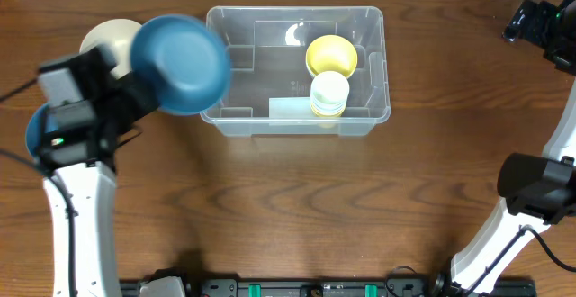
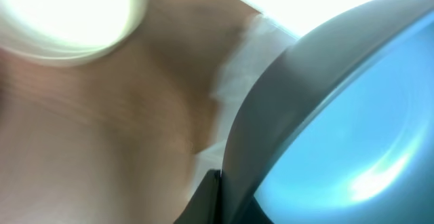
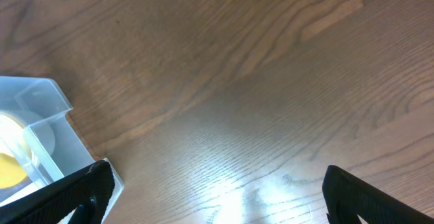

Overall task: Pack container
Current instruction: 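Carry the blue bowl into the bin and set it down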

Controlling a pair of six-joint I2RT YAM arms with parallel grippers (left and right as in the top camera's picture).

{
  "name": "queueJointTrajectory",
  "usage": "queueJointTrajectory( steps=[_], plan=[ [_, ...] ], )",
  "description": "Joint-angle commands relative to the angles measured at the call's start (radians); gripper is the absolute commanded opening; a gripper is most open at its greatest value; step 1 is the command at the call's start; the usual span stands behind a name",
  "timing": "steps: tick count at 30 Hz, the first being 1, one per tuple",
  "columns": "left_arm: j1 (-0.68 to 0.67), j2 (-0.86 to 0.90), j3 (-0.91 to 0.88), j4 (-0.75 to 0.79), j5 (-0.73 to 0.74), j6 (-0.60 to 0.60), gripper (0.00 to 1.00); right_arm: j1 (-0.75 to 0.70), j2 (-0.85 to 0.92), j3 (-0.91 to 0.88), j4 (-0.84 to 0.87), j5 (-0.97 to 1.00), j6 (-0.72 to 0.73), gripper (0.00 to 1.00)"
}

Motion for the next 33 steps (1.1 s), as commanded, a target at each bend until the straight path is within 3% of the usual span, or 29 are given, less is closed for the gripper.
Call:
queueJointTrajectory(
  steps=[1,9,33],
  plan=[
    [-0.117,0.014,0.024,0.080,-0.019,0.038,0.06,-0.003,-0.016,0.011,0.000,0.003,0.006,0.99],
    [-0.330,0.159,0.024,0.211,-0.259,0.072,0.06,-0.003,-0.016,0.011,0.000,0.003,0.006,0.99],
    [-0.380,0.579,0.024,0.486,-0.269,0.063,0.06,-0.003,-0.016,0.011,0.000,0.003,0.006,0.99]
  ],
)
